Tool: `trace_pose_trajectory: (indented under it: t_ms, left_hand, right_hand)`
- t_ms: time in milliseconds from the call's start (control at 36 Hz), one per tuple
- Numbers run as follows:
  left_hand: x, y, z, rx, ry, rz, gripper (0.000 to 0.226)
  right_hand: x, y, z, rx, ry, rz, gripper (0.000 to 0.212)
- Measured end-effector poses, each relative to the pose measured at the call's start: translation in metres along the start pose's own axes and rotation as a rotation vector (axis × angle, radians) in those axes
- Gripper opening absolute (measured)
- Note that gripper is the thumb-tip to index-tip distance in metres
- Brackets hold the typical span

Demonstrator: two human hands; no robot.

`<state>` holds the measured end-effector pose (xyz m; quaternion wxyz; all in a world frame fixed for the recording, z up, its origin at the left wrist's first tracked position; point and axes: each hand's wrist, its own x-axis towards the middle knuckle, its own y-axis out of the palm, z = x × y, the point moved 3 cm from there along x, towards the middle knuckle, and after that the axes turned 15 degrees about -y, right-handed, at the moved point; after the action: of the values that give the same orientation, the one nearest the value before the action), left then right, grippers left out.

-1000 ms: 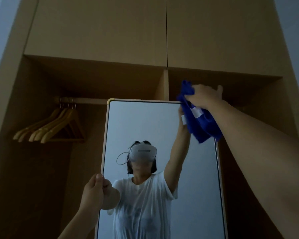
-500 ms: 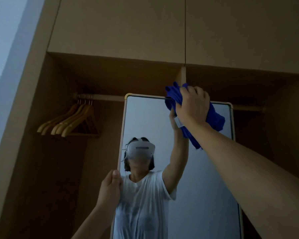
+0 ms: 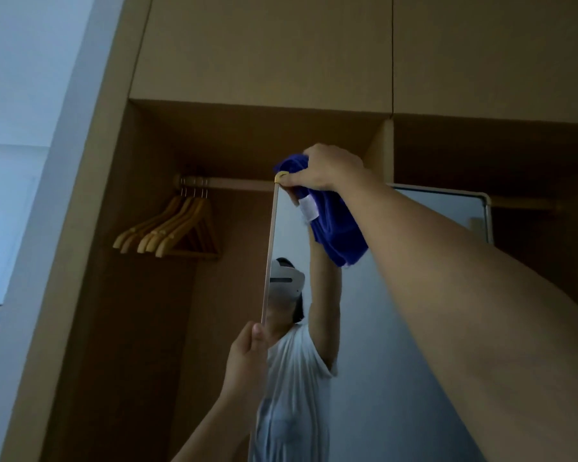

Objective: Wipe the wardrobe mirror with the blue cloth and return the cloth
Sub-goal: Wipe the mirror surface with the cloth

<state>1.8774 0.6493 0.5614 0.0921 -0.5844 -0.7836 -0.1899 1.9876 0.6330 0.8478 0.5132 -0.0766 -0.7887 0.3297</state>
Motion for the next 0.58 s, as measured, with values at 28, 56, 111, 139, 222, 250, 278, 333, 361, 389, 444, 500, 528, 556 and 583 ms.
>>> trace_pose_trajectory:
  t_ms: [28, 56, 111, 139, 222, 250, 278, 333, 361, 389, 444, 500, 528, 556, 583]
  left_hand:
    - [0.0, -0.001, 0.0, 0.001, 0.003, 0.001, 0.037]
    - [-0.001, -0.001, -0.001, 0.003, 0.008, 0.005, 0.037]
    - [-0.002, -0.002, -0.002, 0.005, 0.007, 0.013, 0.038]
    - [-0.002, -0.002, -0.002, 0.002, -0.002, 0.016, 0.038]
    - [-0.003, 0.0, -0.002, -0.068, -0.065, 0.049, 0.036]
    - [-0.003, 0.0, -0.002, -0.085, -0.084, 0.06, 0.036]
    - [-0.003, 0.0, -0.002, -0.089, -0.093, 0.062, 0.035]
    - [-0.003, 0.001, -0.002, -0.074, -0.09, 0.054, 0.035]
    - [-0.003, 0.001, -0.002, -0.059, -0.085, 0.049, 0.034]
    - [-0.003, 0.001, -0.002, -0.042, -0.078, 0.041, 0.034]
    - [-0.003, 0.0, -0.001, -0.018, -0.066, 0.026, 0.035]
    - [-0.004, -0.001, 0.0, -0.023, -0.056, 0.025, 0.036]
    - [-0.004, 0.0, 0.0, -0.042, -0.055, 0.027, 0.037]
    - [-0.004, 0.0, 0.0, -0.065, -0.052, 0.028, 0.037]
    - [-0.005, 0.0, 0.0, -0.073, -0.046, 0.022, 0.038]
  right_hand:
    - [0.001, -0.001, -0.001, -0.016, -0.018, -0.014, 0.074]
    - [0.0, -0.001, -0.002, -0.025, -0.031, -0.04, 0.07]
    - [-0.003, 0.002, -0.001, -0.051, -0.055, -0.116, 0.066]
    - [-0.005, 0.005, 0.0, -0.08, -0.069, -0.172, 0.062]
    - [-0.018, 0.016, 0.011, -0.198, -0.096, -0.404, 0.042]
    - [-0.023, 0.02, 0.015, -0.227, -0.102, -0.462, 0.038]
    - [-0.028, 0.025, 0.02, -0.244, -0.113, -0.495, 0.038]
    - [-0.036, 0.034, 0.026, -0.246, -0.136, -0.515, 0.046]
    - [-0.041, 0.038, 0.028, -0.241, -0.14, -0.519, 0.05]
    - [-0.046, 0.041, 0.029, -0.238, -0.141, -0.518, 0.054]
    - [-0.057, 0.048, 0.03, -0.258, -0.141, -0.497, 0.061]
    - [-0.072, 0.057, 0.033, -0.272, -0.136, -0.478, 0.067]
    - [-0.081, 0.062, 0.035, -0.262, -0.129, -0.477, 0.068]
    - [-0.091, 0.068, 0.037, -0.247, -0.12, -0.475, 0.069]
    - [-0.102, 0.074, 0.04, -0.235, -0.114, -0.467, 0.071]
